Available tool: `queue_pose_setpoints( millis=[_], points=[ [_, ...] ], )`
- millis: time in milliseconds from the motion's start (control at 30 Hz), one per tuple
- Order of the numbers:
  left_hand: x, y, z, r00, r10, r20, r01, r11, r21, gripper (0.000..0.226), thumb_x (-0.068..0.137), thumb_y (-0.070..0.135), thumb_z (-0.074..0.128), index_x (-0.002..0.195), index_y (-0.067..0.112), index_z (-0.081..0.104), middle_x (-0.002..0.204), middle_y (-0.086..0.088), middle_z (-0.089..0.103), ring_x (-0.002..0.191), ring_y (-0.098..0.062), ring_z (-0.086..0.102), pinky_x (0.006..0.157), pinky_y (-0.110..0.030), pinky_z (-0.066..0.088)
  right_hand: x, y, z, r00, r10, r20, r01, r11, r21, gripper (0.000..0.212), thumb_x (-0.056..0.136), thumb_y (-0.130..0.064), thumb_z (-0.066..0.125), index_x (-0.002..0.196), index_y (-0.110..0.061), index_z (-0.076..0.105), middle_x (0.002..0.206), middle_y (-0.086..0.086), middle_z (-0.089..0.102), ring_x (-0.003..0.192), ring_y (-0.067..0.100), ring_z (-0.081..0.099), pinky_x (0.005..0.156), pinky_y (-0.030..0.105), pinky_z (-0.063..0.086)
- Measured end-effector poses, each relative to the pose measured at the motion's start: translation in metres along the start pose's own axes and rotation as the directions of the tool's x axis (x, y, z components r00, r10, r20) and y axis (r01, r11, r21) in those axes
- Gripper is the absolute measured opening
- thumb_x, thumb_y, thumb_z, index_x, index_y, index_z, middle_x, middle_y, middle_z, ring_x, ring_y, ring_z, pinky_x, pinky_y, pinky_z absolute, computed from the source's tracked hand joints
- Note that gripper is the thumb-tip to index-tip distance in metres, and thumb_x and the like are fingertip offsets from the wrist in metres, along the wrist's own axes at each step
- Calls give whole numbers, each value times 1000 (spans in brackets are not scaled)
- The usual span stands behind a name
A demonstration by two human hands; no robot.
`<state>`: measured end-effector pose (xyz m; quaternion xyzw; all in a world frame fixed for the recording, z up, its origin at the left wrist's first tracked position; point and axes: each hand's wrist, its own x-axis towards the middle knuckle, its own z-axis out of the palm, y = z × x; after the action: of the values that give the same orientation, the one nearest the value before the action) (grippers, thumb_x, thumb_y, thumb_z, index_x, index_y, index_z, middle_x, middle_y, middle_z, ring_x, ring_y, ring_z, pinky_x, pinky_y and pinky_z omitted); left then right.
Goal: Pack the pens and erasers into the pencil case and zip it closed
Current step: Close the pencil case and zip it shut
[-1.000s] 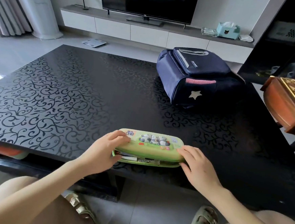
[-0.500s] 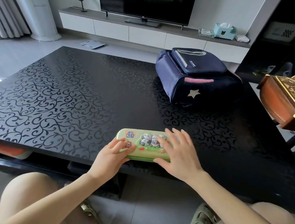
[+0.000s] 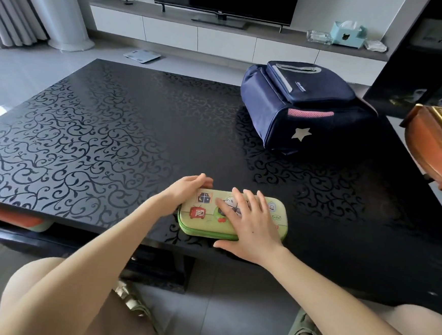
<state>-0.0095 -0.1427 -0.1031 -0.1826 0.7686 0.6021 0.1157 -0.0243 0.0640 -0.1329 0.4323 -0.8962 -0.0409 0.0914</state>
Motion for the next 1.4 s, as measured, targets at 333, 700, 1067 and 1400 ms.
queue_pose_setpoints(
  millis=[333,700,1067,1400],
  points=[
    [19,-5,-41,985,-86,148,26,930,368,39,95,29,46,94,-7,61,81,-8,52,72,-17,43,72,-25,41,1,1,2,1000,11,-27,-10,1000,15,90,70,-77,47,143,-27,27,144,18,38,127,40,39,109,58,26],
    [6,-42,-37,867,482,130,-362,428,828,15,77,-9,49,80,4,55,85,-13,57,83,-27,51,68,-28,33,3,3,2,999,10,-38,-8,999,45,90,68,-77,49,141,-25,33,137,18,43,119,40,43,105,57,31],
    [-95,-82,21,826,555,-97,-240,502,831,21,77,-6,59,63,8,50,58,-10,54,52,-29,52,46,-33,42,2,0,5,999,20,-48,-19,1000,9,88,71,-75,49,141,-25,29,136,19,43,119,41,43,104,58,31],
    [-102,-42,72,947,213,-239,-95,900,425,28,92,11,39,77,10,62,73,-3,65,76,-26,61,74,-41,51,-11,-18,-11,989,147,36,-149,987,63,91,71,-65,60,145,-30,19,149,19,29,136,42,27,112,57,18]
  ],
)
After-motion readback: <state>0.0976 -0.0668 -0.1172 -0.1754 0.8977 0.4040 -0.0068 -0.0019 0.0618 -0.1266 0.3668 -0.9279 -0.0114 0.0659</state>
